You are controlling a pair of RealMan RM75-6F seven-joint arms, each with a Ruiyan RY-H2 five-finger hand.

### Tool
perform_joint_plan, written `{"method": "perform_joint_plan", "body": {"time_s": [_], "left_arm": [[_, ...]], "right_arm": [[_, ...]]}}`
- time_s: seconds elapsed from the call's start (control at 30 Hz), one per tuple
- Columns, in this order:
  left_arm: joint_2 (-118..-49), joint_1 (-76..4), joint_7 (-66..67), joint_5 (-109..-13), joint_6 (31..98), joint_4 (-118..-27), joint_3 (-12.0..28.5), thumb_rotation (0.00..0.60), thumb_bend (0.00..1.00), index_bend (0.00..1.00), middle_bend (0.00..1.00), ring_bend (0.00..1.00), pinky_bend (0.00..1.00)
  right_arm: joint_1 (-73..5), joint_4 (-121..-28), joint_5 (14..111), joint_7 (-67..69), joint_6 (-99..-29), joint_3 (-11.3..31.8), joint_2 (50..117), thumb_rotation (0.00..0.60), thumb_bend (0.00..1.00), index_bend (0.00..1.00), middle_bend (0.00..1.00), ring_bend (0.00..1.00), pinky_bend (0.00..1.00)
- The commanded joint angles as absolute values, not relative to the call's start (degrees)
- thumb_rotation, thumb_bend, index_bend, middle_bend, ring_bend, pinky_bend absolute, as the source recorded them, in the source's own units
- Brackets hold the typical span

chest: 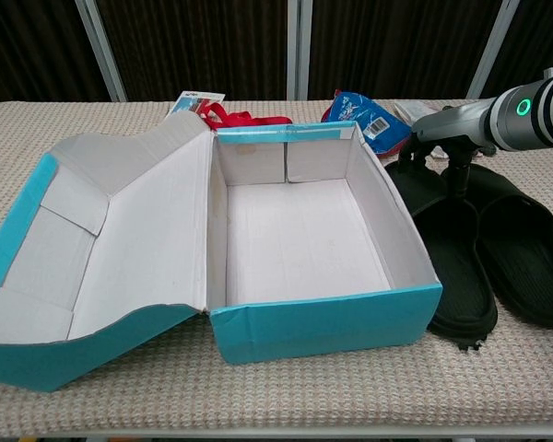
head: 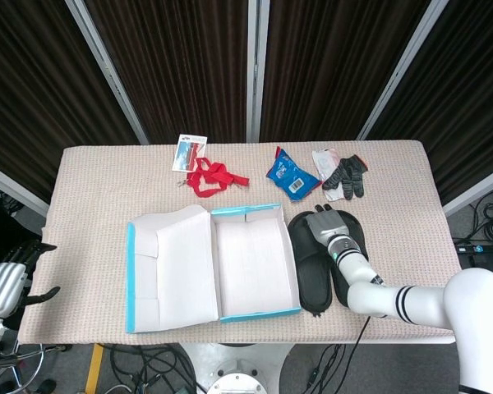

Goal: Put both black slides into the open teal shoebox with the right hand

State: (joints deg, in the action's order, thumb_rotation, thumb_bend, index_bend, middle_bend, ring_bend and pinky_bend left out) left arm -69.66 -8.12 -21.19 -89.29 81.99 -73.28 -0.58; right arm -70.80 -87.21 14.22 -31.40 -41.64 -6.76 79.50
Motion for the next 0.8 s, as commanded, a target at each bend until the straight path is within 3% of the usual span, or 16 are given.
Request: {"method": "perform_joint_plan", "body": {"time_s": [0.03, 0.57, 0.8], "left_arm": [[-69.61, -8.14, -21.11, -89.3, 81.93, -73.41, -0.62, 0.6, 0.15, 0.24, 0.23, 0.13, 0.2], [-69.24, -8.52, -19.48, -89.12, 81.29, -75.04, -0.55, 0.6, 0.15, 0.24, 0.23, 0.13, 0.2], [-68.84, -8.57, -18.88, -88.82, 81.29, -76.13, -0.32, 0.6, 0.15, 0.24, 0.23, 0.13, 0.2]], "right_arm": [[-69.59, -88.39, 16.43, -30.18, -42.77, -5.91, 78.16, 0.6, 0.08, 0.37, 0.39, 0.06, 0.01], [-60.73, -105.04, 33.4, -21.03, -50.6, -0.53, 59.55, 0.6, 0.08, 0.41, 0.42, 0.09, 0.07], [-56.77, -111.62, 40.74, -14.25, -51.67, 3.86, 52.41, 0.6, 0.08, 0.43, 0.43, 0.1, 0.08]]}}
